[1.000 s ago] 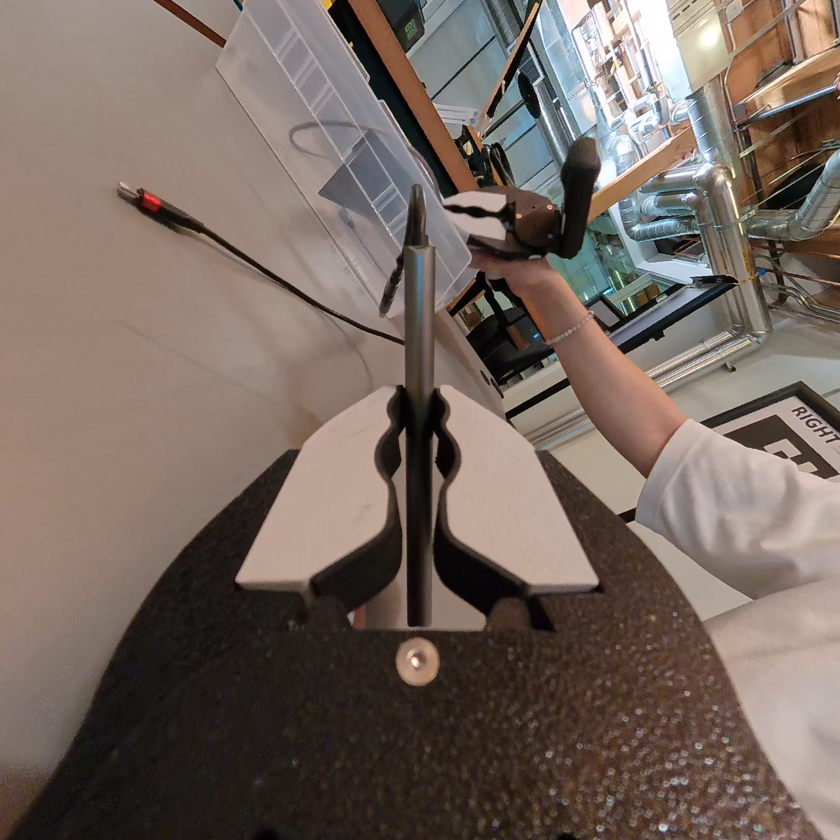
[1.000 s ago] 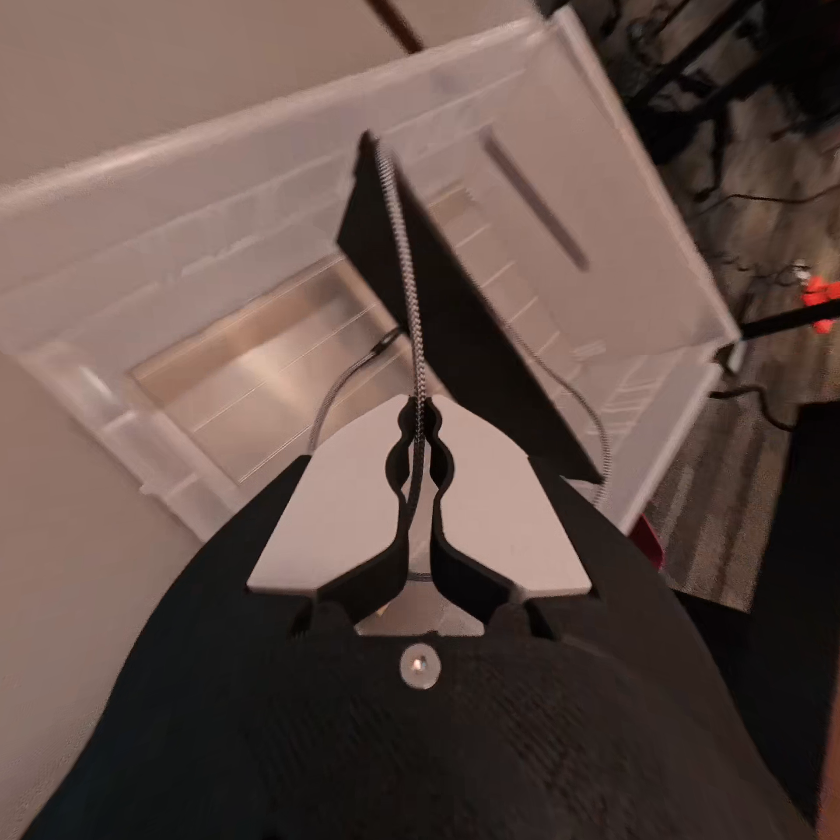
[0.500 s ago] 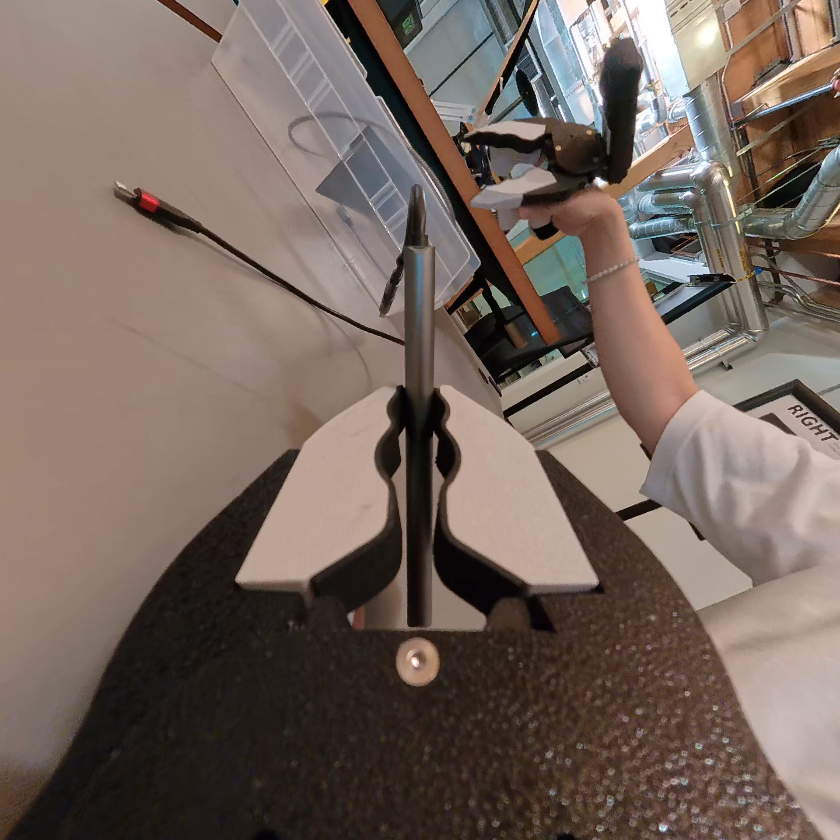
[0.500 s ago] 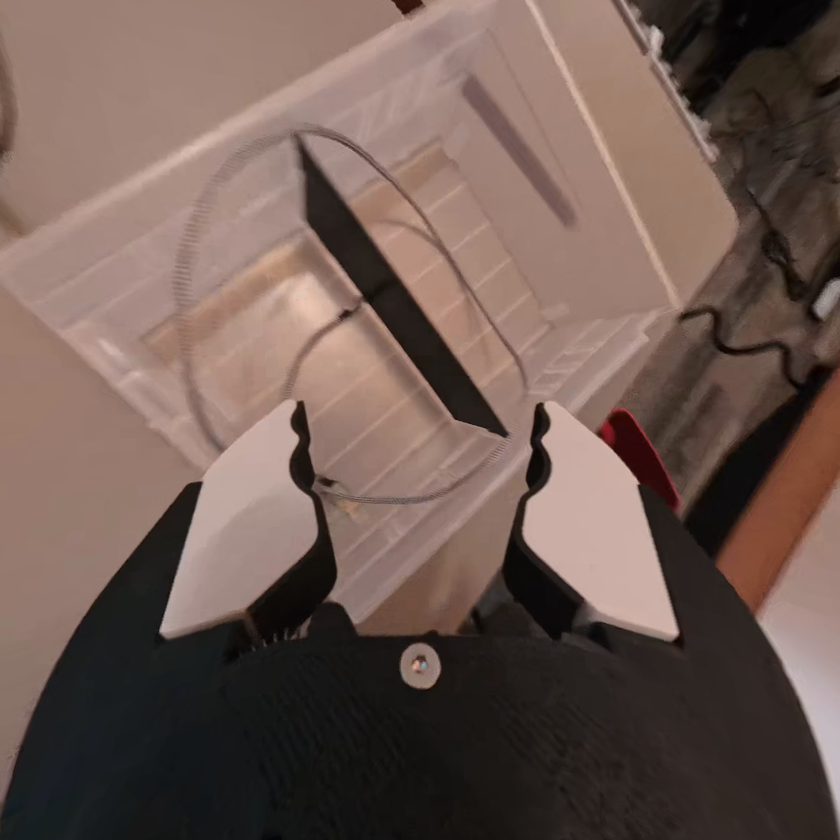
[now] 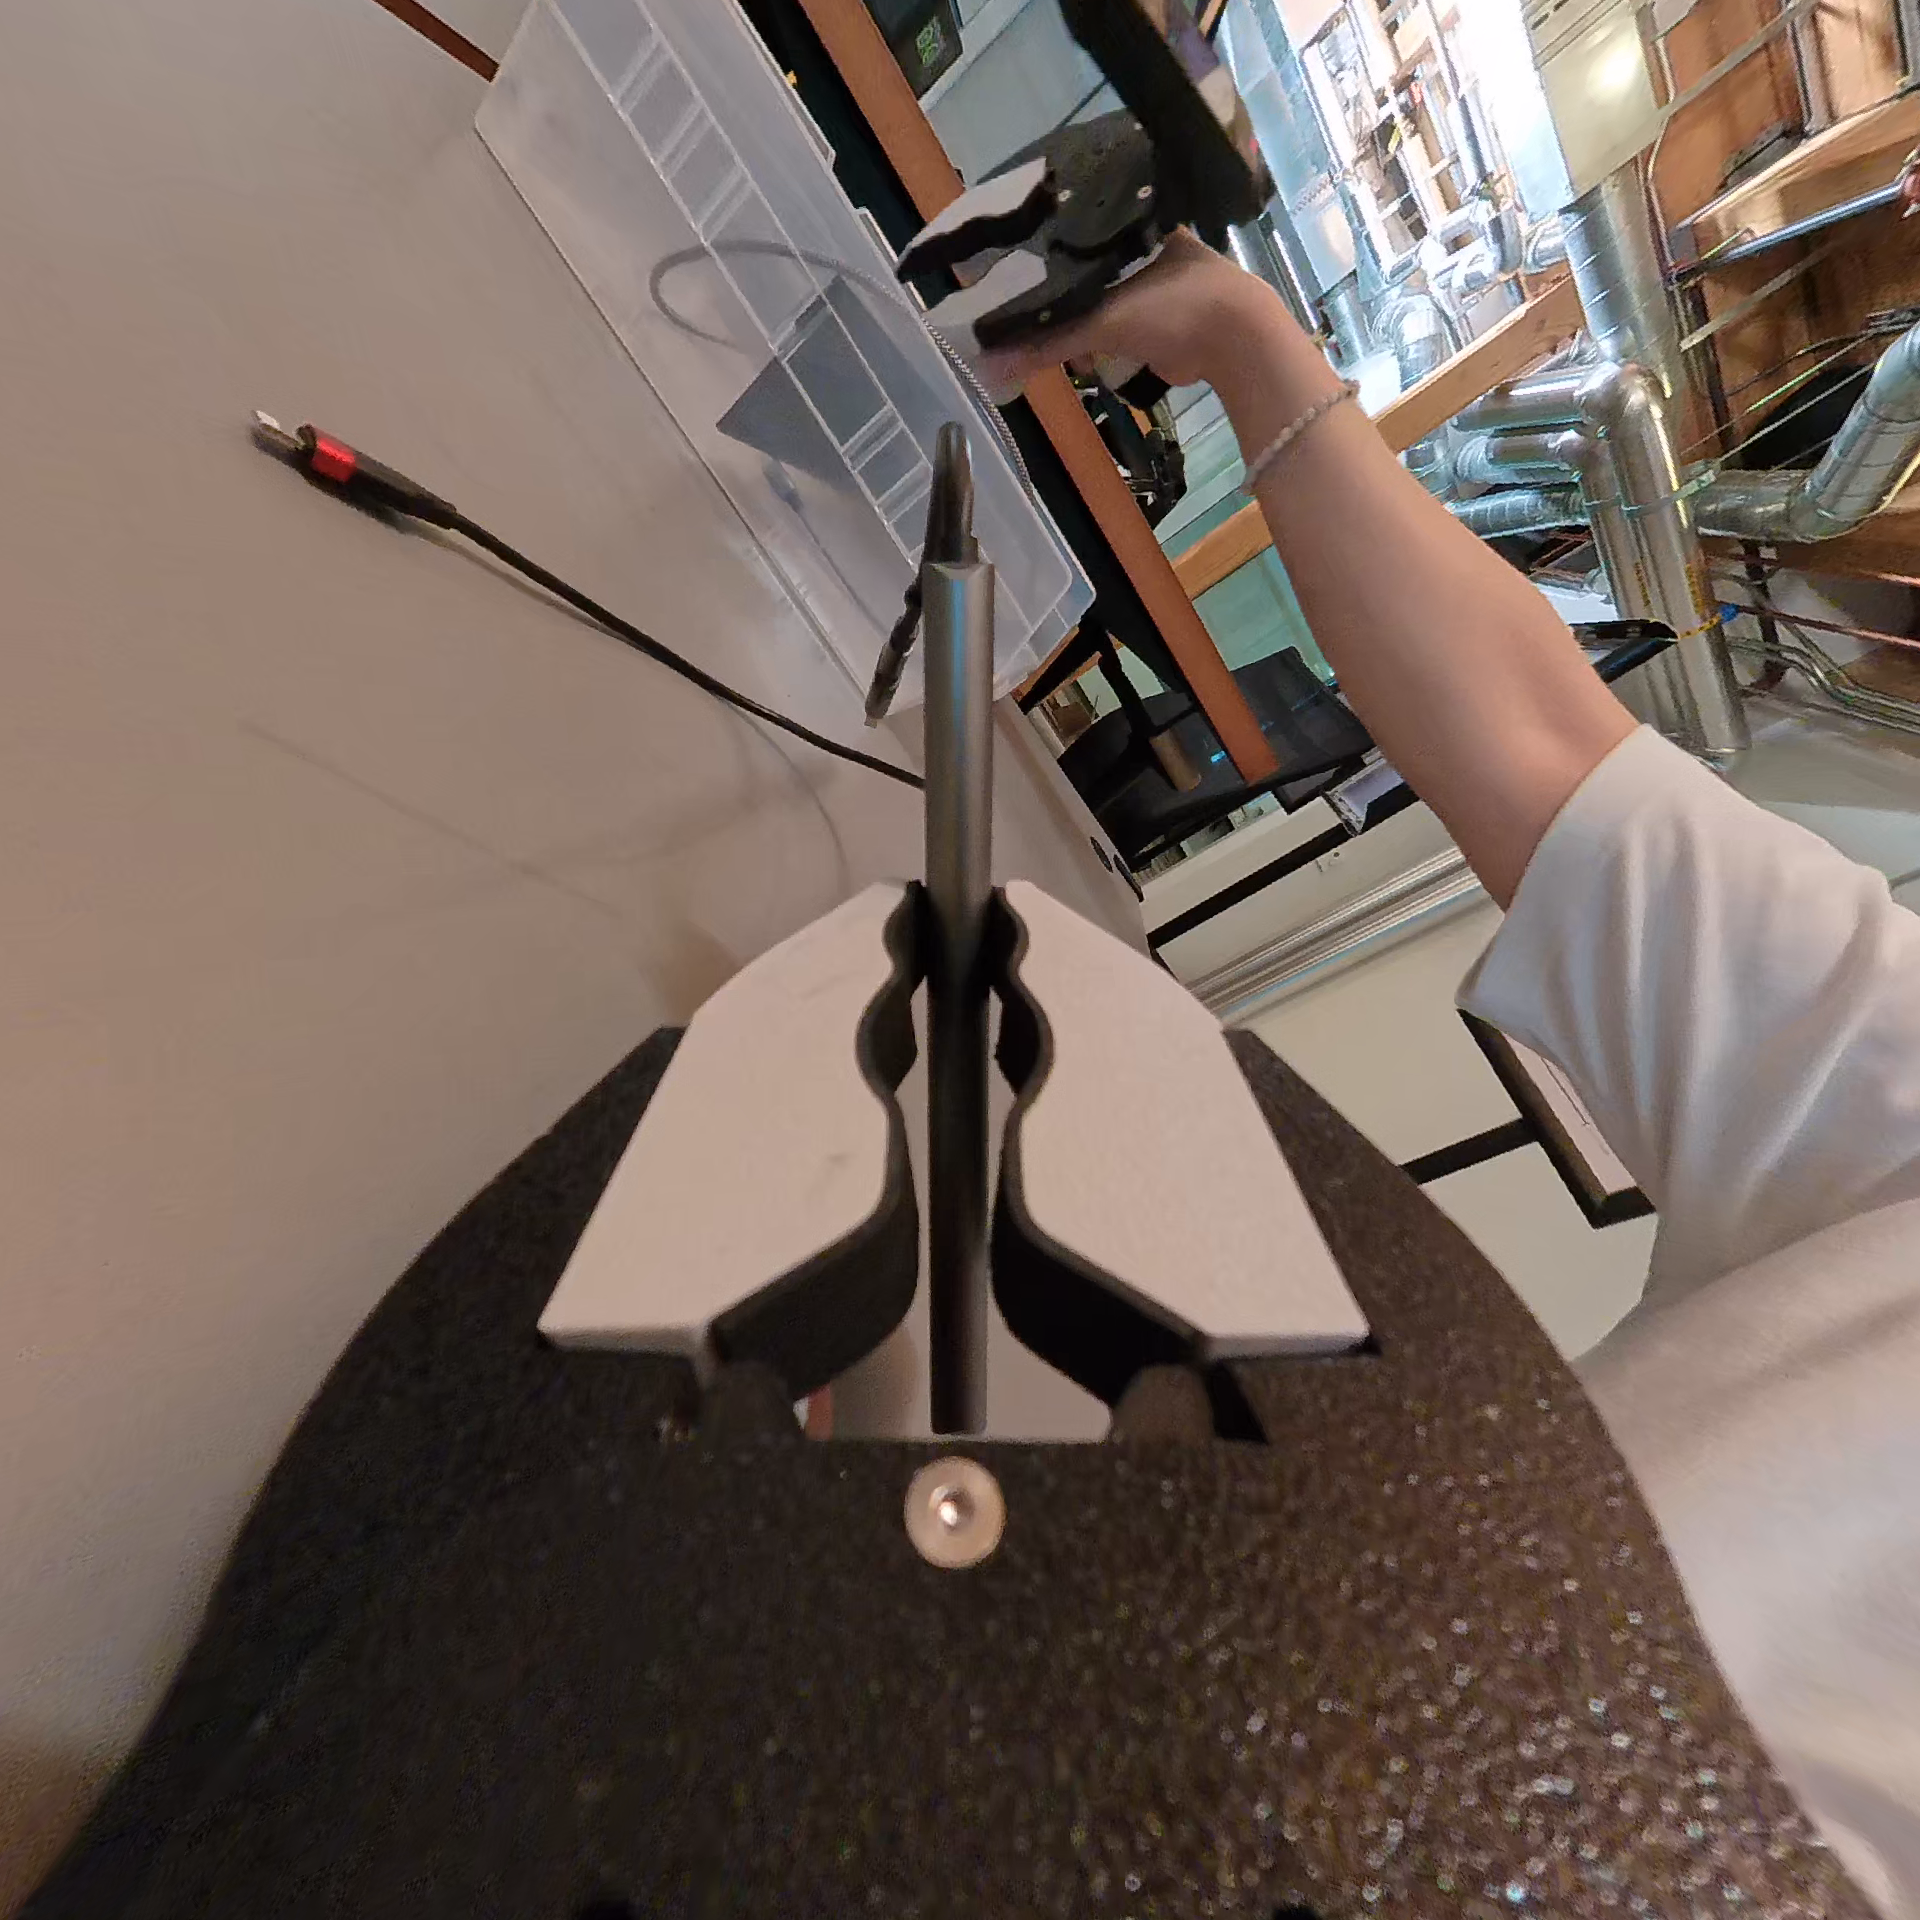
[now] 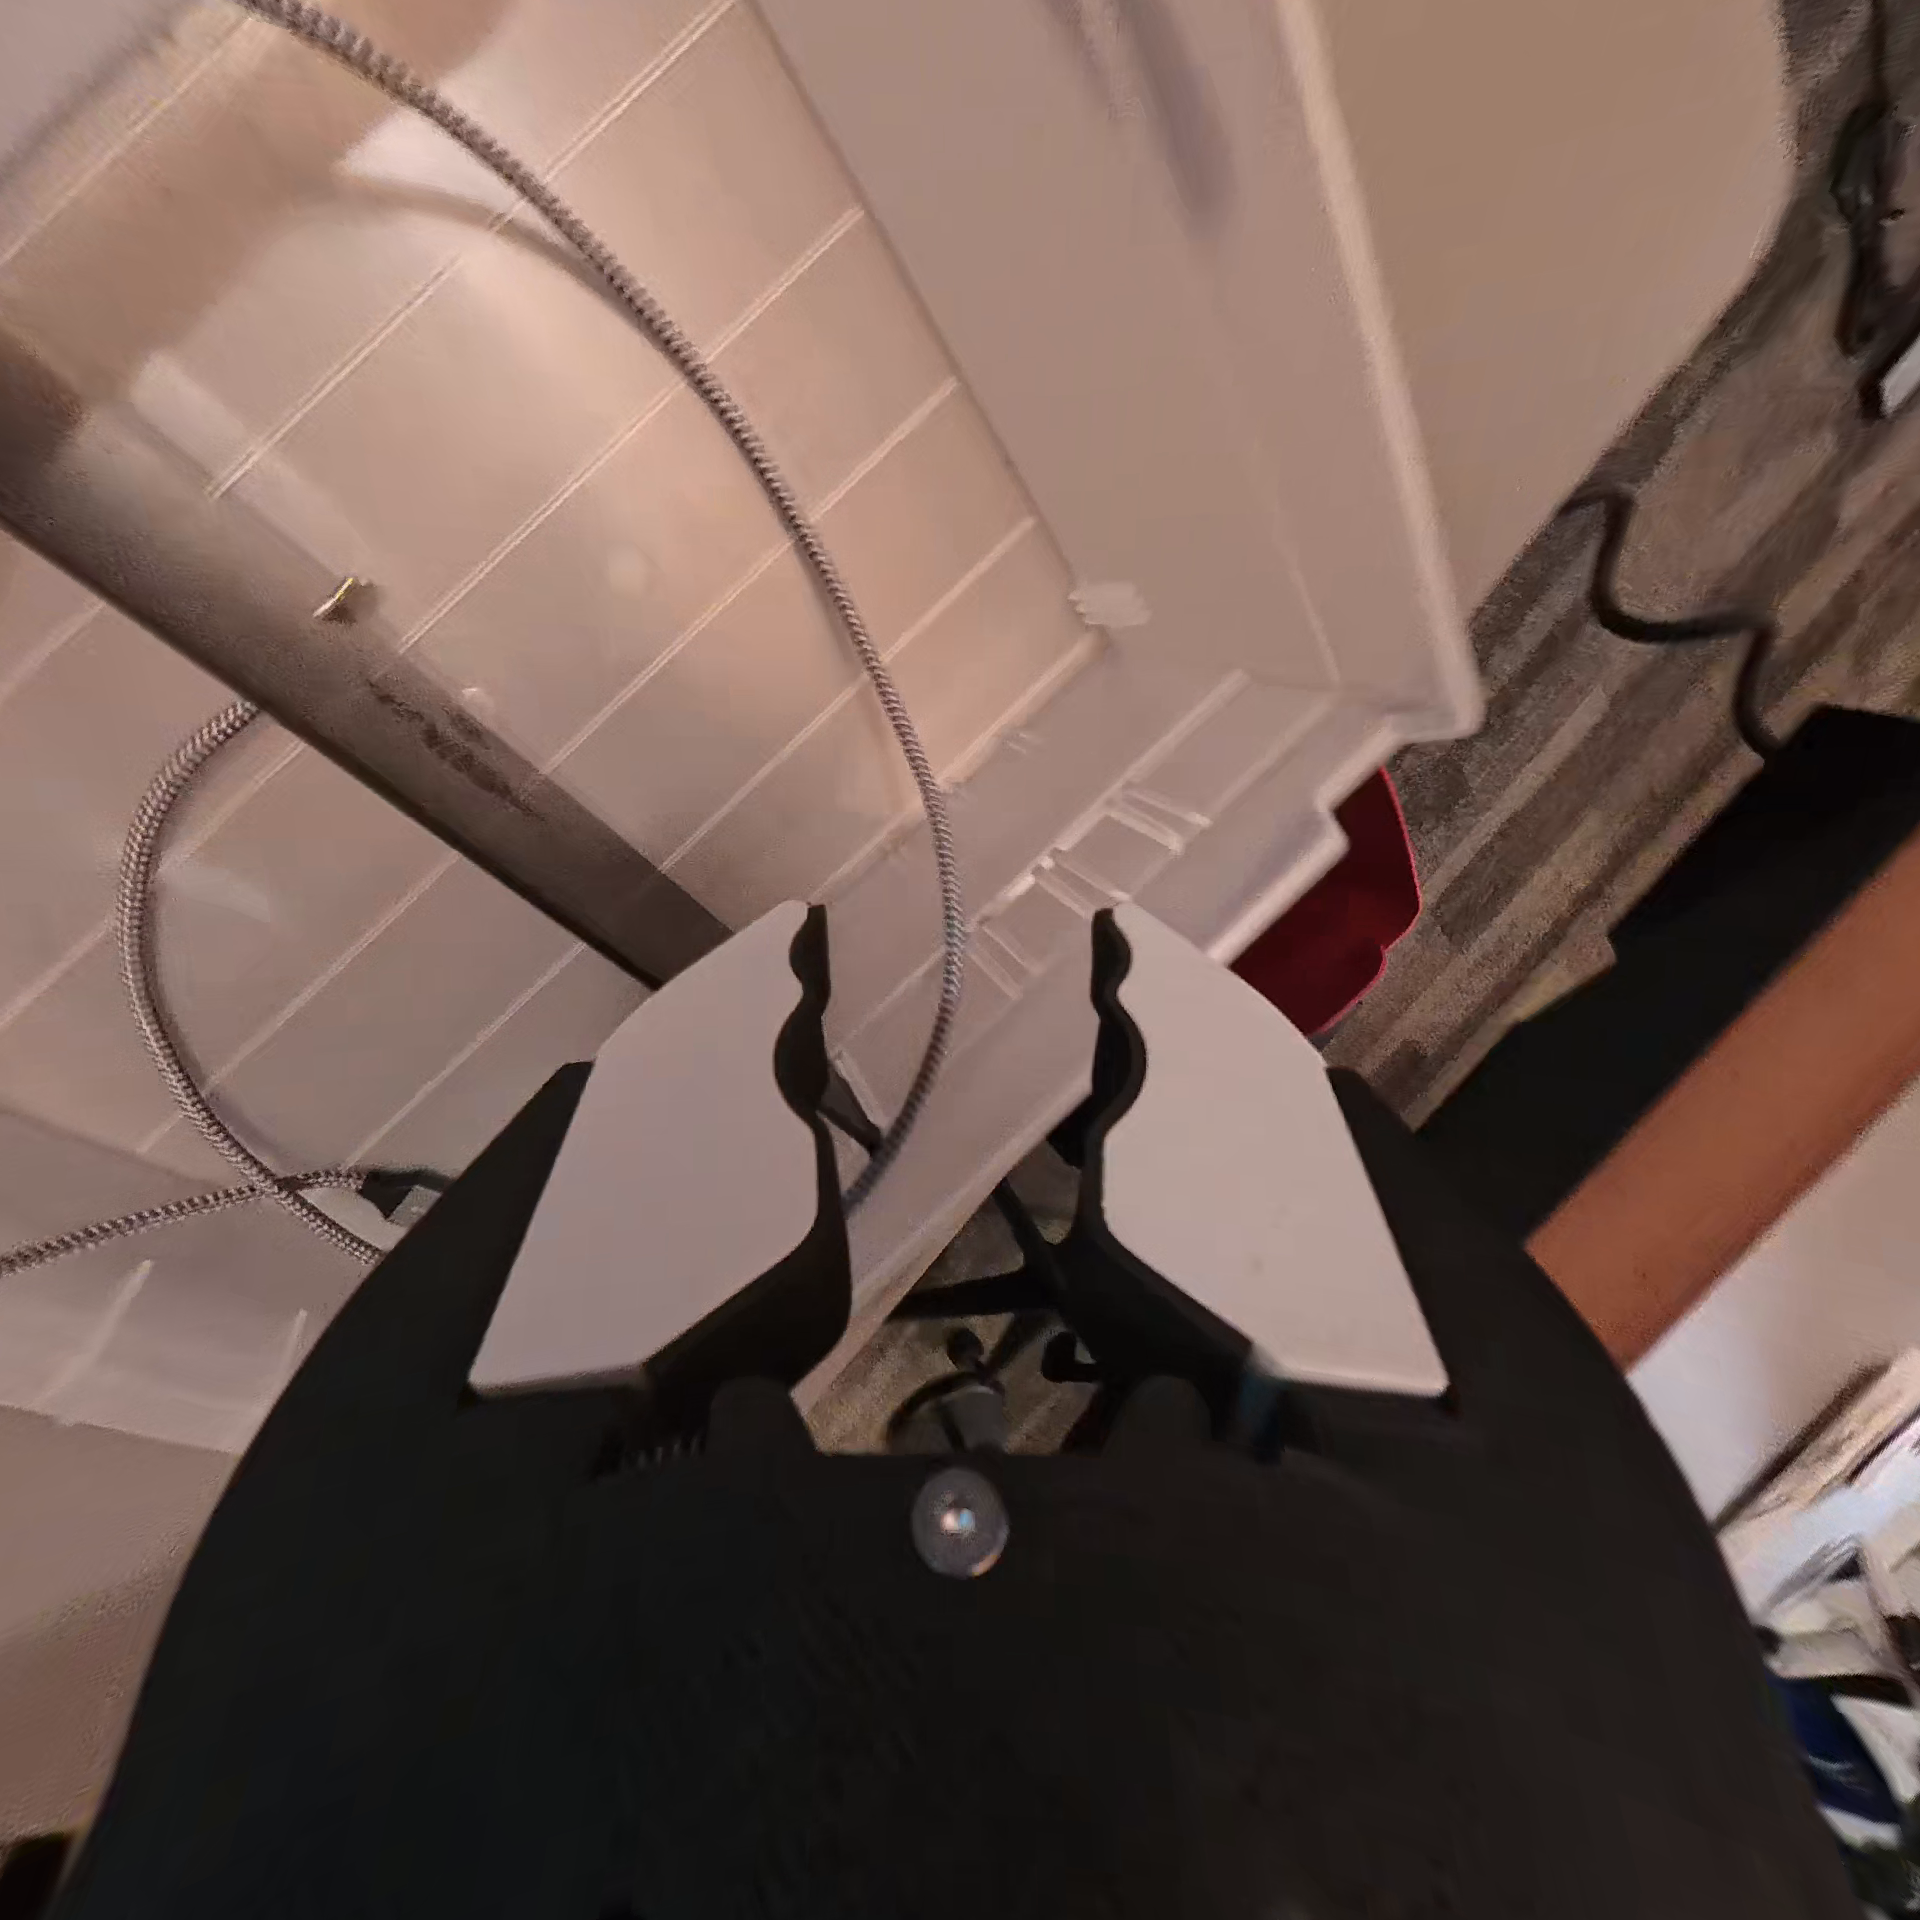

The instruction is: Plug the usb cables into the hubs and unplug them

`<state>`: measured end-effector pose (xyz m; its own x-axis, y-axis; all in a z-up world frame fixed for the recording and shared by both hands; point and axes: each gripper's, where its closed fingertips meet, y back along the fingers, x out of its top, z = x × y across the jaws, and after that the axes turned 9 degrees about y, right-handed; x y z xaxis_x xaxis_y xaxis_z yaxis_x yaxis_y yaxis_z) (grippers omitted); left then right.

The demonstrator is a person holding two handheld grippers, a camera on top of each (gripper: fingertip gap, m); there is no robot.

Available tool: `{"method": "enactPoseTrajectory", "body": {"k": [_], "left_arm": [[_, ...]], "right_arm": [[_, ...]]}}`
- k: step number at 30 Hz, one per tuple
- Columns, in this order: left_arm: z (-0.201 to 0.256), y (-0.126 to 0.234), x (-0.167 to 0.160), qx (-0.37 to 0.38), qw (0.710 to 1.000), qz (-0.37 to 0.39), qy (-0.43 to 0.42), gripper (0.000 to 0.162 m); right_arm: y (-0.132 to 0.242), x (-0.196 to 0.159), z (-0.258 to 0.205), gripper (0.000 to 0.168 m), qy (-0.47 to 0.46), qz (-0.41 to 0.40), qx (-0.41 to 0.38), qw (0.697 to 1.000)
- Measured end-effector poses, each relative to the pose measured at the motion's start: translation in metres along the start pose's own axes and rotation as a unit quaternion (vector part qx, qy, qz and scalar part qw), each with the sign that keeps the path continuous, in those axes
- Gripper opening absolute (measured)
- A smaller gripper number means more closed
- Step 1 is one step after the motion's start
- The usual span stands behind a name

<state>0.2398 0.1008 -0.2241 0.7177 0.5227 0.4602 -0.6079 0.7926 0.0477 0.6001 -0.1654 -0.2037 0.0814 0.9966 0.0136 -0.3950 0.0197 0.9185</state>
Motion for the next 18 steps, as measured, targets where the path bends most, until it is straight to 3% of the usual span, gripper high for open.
{"method": "enactPoseTrajectory", "body": {"k": [2, 8, 11, 14, 16, 18], "left_arm": [[0.0, 0.0, 0.0, -0.001, 1.0, 0.0, 0.001, 0.009], [0.0, 0.0, -0.001, -0.001, 1.0, -0.002, 0.001, 0.009], [0.0, 0.0, 0.0, -0.001, 1.0, -0.002, 0.002, 0.009], [0.0, 0.0, 0.0, -0.002, 1.0, -0.001, 0.003, 0.009], [0.0, 0.0, 0.0, -0.002, 1.0, 0.0, 0.003, 0.009], [0.0, 0.0, 0.0, -0.003, 1.0, 0.0, 0.003, 0.009]], "right_arm": [[-0.011, -0.003, -0.006, 0.048, 0.038, -0.03, 0.011, 0.999], [-0.03, -0.016, -0.002, 0.027, 0.119, -0.121, -0.003, 0.986], [-0.035, -0.022, 0.001, 0.026, 0.156, -0.165, -0.009, 0.974], [-0.037, -0.023, 0.001, 0.018, 0.181, -0.191, -0.005, 0.965], [-0.037, -0.024, -0.002, 0.004, 0.198, -0.196, 0.006, 0.96], [-0.036, -0.023, 0.0, 0.004, 0.192, -0.194, 0.003, 0.962]]}}
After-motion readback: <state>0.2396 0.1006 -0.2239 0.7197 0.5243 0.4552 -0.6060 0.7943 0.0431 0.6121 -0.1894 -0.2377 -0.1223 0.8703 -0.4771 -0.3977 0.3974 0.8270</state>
